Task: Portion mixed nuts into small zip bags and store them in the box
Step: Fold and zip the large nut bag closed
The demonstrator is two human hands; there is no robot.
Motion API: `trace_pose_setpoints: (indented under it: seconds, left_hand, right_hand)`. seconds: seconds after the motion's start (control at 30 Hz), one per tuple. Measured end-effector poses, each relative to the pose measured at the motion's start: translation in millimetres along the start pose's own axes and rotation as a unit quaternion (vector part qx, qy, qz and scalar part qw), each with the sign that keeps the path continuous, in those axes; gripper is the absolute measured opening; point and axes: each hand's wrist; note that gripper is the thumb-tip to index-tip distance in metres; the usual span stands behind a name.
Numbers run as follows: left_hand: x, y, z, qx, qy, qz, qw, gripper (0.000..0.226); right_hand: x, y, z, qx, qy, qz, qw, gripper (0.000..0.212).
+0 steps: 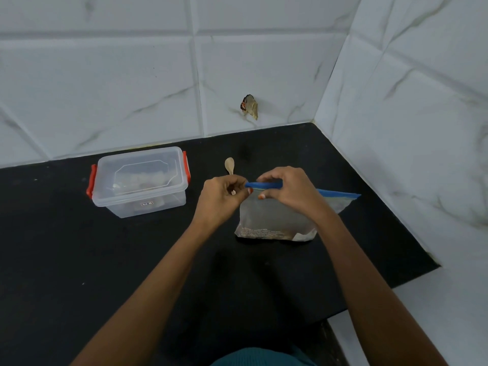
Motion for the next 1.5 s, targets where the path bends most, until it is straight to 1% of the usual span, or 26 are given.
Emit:
trace_pose_setpoints:
  seconds: [0.07,0.23,0.37,0.43,0.53,0.73,0.87,0.9,1.03,1.13,1.2,1.3,1.37,1.43,1.5]
  left_hand:
    - [0.9,0.4,-0.6,-0.004,-0.003,-0.001,1.0,0.02]
    - [1.3,-1.6,-1.9,0.006,-0.017,-0.001,1.0,0.02]
    - [-0.3,-2.7,-1.9,0.008,-0.023,0.003,1.0,0.023]
    - [1.3,-2.8,-2.9,0.005,-0.029,0.005,1.0,0.028]
    - [3.6,-3.0,-3.1,0.007,-0.052,0.004,0.999,0.027]
    - [4.2,-1.7,-0.8,0.012,-0.026,0.037,0.999,0.02]
    - [3.2,0.3,-0.8,-0.012,-0.025,0.038,0.999,0.024]
    - [2.6,0.9,-0.9,-0.016,-0.025,0.036,0.999,0.025]
    - [1.5,-0.3,-1.2,-0.014,-0.007,0.033,0.999,0.024]
    - [3.1,-2.2,-0.2,-0.02,-0.013,0.035,0.999,0.02]
    - [4.4,-2.8,0.7,-0.022,-0.023,0.054,0.998,0.023]
    - [6.7,-5.3,-0.2,-0.011,-0.025,0.066,0.997,0.042]
    - [7.7,-8.7,-1.0,0.018,-0.022,0.075,0.997,0.051]
    - [8.7,-12.9,0.9,0.069,-0.007,0.127,0.989,0.046]
    - [8.4,-18.2,4.7,0.083,0.012,0.173,0.981,0.034]
  right_hand:
    - [-0.8,-0.1,0.6,0.002,-0.008,0.018,1.0,0.031]
    - [5.8,1.2,2.4,-0.015,-0.038,-0.031,0.999,0.019]
    - [9.5,0.9,2.8,-0.034,-0.051,-0.052,0.997,0.016]
    - [9.7,0.1,3.2,-0.036,-0.051,-0.06,0.996,0.017]
    - [9.2,0.4,3.9,-0.034,-0.047,-0.054,0.997,0.019]
    - [3.8,1.2,1.8,-0.019,-0.029,-0.021,0.999,0.023]
    - [-2.8,-5.8,-0.7,-0.026,-0.029,-0.022,0.999,0.039]
    - [-5.5,-8.5,-1.3,-0.022,-0.032,-0.024,0.999,0.04]
    - [-11.0,-15.4,-1.9,-0.002,-0.025,-0.056,0.998,0.027]
    - [-7.9,-14.0,-1.0,0.008,-0.039,-0.038,0.998,0.022]
    - [-5.1,-13.4,-1.1,0.011,-0.046,-0.023,0.999,0.021]
    - [-2.6,-14.1,-1.6,0.006,-0.046,-0.012,0.999,0.02]
    - [-1.6,-14.5,-2.5,0.002,-0.038,-0.01,0.999,0.02]
    - [-1.3,-15.3,-1.7,-0.002,-0.036,0.0,0.999,0.02]
    - [-1.9,-16.2,-1.0,-0.004,-0.037,0.006,0.999,0.02]
Point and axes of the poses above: each hand's wrist, its own z-axis towards the middle knuckle, its own x-axis out of the palm, y = z × x, and after that the axes turned 7 degrees about -y, right-handed
